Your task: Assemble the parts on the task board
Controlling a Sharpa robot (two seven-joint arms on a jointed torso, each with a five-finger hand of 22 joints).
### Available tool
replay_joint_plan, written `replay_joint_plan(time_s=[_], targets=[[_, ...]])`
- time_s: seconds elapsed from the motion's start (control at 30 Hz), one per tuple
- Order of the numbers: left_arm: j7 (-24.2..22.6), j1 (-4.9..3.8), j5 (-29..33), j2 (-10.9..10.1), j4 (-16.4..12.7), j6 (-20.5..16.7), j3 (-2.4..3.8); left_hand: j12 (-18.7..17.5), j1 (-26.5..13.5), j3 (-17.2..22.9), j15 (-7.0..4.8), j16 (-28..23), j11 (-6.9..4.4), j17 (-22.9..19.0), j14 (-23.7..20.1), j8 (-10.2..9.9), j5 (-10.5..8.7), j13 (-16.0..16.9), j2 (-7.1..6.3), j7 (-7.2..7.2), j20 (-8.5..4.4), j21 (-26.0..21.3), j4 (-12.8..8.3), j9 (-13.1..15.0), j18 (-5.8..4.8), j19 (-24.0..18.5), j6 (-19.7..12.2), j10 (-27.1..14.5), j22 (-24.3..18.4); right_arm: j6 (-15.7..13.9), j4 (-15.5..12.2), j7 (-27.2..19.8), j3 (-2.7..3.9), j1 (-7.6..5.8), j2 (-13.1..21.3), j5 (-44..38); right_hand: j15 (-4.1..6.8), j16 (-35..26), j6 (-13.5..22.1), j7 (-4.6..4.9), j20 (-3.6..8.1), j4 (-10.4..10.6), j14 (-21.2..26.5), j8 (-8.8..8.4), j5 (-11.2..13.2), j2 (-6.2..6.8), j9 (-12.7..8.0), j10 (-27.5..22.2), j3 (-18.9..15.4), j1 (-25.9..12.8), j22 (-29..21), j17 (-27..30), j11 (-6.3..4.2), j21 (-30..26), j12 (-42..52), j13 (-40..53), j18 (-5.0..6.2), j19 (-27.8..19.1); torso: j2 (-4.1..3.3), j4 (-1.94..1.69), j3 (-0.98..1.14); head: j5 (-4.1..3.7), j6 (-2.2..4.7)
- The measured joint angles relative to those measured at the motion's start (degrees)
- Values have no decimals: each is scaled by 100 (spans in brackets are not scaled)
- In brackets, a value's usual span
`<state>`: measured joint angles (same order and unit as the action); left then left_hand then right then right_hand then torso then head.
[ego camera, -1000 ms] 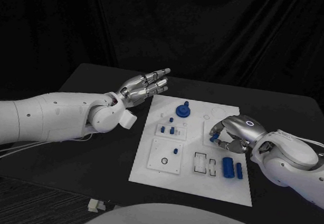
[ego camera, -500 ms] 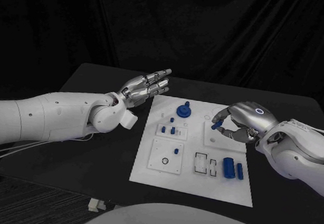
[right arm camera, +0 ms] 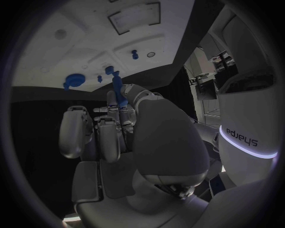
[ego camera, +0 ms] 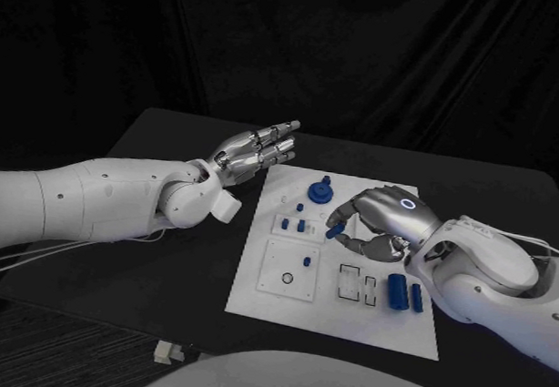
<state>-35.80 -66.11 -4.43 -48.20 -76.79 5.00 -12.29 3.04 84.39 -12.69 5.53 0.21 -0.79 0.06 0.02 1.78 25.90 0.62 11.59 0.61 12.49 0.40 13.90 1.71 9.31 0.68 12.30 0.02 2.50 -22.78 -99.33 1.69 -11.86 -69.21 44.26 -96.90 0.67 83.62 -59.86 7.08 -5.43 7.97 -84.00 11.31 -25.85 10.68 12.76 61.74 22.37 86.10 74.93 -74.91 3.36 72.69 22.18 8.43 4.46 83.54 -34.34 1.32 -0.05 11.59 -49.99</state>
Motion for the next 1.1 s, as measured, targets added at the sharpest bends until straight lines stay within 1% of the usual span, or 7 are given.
replay_joint_plan(time_s=[0.07,0.3,0.6,0.67,0.73,0.83,1.1], targets=[[1,2,0,0,15,0,0,0,0,0,0,0,18,0,0,0,0,0,0,0,0,0,0,0,0,0,0,18,-5,23,-12,-2,0,55,-126,-61,0,0,0,0,0,0,0,0,0,-1,4,0,0,1,0,0,0,0,0,0,-1,0,0,1,-1,8,0],[2,5,0,0,25,0,0,22,0,0,0,0,19,1,0,0,0,-1,0,0,-14,0,0,0,0,-14,0,19,-20,131,4,-16,4,239,-504,-257,0,0,1,0,0,-17,0,-1,18,-13,8,-2,16,13,-1,0,2,0,-1,0,0,0,1,1,-1,31,0],[2,6,0,12,23,0,0,22,0,0,0,0,19,3,0,22,0,-1,0,0,-22,0,0,0,0,-22,0,19,-21,286,165,-60,4,469,-811,-415,0,0,1,0,0,-23,0,-1,23,-13,14,-3,22,13,-1,0,2,0,-1,-2,0,0,2,3,-2,108,0],[3,6,0,12,22,1,0,22,0,0,0,0,19,3,0,22,0,-1,0,0,-22,0,0,0,0,-22,0,19,-20,327,209,-64,4,514,-860,-450,0,0,22,20,0,-33,0,-1,24,-13,21,-3,33,13,-1,0,3,0,-2,-3,0,0,3,3,-2,129,0],[6,6,0,13,20,2,0,22,0,0,0,0,19,3,0,22,0,-1,0,0,-22,0,0,0,0,-22,0,19,-20,383,260,-65,4,567,-913,-489,0,0,22,20,0,-48,0,-1,45,-13,24,-3,17,13,-1,0,3,0,-24,-4,0,0,3,3,-2,137,0],[9,6,0,14,17,4,0,22,0,0,0,0,19,3,0,22,0,4,0,0,-22,0,0,0,0,-22,0,19,-20,465,319,-64,3,615,-968,-536,0,0,33,32,0,-64,0,-1,61,-13,25,-3,33,13,-1,0,3,0,-30,-5,0,0,3,3,-2,140,0],[18,6,0,25,20,16,0,22,0,0,0,0,19,4,0,22,0,3,0,0,-22,0,0,-1,0,-22,0,19,-20,625,398,-59,4,694,-1034,-610,-1,0,42,40,0,-64,0,-21,62,-13,26,-3,33,13,-2,0,4,-1,-32,-10,0,0,2,2,-2,105,0]])
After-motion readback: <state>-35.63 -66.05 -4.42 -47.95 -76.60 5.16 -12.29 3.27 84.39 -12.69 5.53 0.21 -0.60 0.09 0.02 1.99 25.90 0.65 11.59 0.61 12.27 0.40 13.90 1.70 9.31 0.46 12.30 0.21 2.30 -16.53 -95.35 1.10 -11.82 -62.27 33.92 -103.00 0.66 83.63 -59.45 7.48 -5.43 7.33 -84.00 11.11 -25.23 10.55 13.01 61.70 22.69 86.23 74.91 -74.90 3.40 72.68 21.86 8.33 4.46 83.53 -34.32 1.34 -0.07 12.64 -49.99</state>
